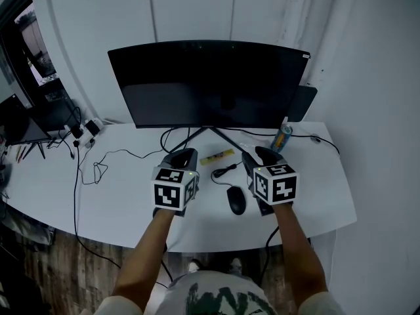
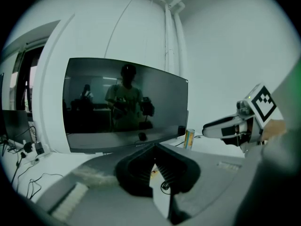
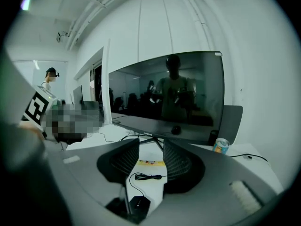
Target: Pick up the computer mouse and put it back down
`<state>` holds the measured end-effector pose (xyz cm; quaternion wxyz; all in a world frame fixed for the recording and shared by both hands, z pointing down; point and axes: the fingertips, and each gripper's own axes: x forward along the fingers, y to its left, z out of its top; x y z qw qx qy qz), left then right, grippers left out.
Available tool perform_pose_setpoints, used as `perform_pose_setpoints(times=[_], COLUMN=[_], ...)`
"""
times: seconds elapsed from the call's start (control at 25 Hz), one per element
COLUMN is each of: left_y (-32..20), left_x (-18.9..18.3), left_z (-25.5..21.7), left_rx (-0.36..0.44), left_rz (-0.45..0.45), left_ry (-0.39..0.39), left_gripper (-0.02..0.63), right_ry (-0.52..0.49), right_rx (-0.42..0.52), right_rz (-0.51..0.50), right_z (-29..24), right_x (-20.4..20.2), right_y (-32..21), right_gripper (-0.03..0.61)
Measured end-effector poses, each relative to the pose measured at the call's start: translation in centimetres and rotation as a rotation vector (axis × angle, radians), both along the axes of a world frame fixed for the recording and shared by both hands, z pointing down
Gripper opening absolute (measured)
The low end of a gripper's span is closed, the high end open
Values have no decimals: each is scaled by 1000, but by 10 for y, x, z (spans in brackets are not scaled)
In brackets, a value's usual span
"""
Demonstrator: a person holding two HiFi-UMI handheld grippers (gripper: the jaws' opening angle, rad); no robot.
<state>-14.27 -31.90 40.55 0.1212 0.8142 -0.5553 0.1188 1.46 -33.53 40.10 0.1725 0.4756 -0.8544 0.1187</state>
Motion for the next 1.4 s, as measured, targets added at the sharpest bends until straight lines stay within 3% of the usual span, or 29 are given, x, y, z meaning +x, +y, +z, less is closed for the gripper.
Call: perform_pose_setpoints(times=[0.36,0.44,1.4], left_y=[-1,-1,4], left_x=[-1,-1,-4], left_z=[-18,-19,-16], left_rx=[30,31,30], left_rz=[-41,-46,-71], left_ry=[-3,-5,-17], left_gripper=[5,5,4], right_ry=[-59,-68,-77], right_rx=[91,119,163], right_rz=[-53,-78,-111], right_z=[-38,-43,-49], right_x=[-9,-13,-17], right_y=[-1,1,4], right_gripper=[99,-2,-2])
